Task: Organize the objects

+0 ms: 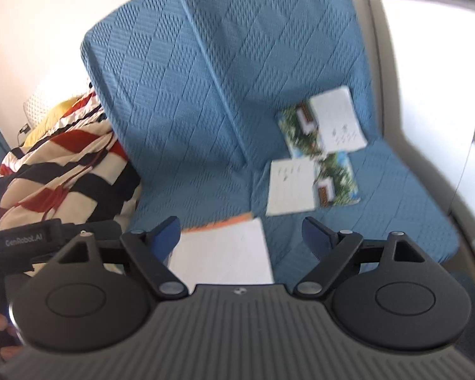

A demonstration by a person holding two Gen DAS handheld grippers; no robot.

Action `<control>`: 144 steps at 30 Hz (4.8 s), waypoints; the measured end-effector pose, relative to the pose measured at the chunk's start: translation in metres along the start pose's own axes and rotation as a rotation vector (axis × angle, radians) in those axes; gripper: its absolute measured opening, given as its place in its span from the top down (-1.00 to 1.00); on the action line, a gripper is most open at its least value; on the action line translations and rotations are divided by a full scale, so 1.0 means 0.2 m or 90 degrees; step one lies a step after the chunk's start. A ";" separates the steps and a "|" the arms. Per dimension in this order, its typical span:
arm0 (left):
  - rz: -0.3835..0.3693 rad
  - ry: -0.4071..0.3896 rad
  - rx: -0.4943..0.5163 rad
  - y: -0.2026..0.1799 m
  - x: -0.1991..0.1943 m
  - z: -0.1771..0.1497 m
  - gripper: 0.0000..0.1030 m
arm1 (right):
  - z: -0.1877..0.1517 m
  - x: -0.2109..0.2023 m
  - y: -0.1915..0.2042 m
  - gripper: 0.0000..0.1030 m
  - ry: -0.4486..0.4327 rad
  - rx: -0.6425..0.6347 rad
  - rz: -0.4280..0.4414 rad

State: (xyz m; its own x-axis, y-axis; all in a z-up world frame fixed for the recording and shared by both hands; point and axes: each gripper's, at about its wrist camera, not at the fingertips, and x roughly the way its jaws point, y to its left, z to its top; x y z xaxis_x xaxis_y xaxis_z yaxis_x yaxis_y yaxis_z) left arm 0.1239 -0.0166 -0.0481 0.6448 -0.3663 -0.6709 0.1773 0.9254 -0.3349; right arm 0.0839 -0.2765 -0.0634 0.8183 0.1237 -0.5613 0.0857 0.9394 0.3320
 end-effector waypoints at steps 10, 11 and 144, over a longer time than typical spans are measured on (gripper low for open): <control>-0.029 -0.003 0.020 -0.15 0.03 -0.08 -0.98 | -0.08 -0.10 -0.09 -0.66 -0.025 0.012 -0.035; -0.032 -0.004 0.022 -0.15 0.03 -0.09 -0.98 | -0.09 -0.10 -0.09 -0.66 -0.025 0.010 -0.038; -0.266 0.266 -0.498 -0.19 1.76 -0.30 -0.50 | -0.32 0.95 -1.19 0.94 0.004 0.560 0.188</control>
State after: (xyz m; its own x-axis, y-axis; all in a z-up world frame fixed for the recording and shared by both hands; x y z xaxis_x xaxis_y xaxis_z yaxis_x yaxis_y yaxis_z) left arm 0.2984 -0.1854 -0.3114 0.2996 -0.7942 -0.5287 -0.3090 0.4435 -0.8413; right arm 0.1833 -0.4567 -0.2985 0.8728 0.3229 -0.3660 0.2771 0.2894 0.9162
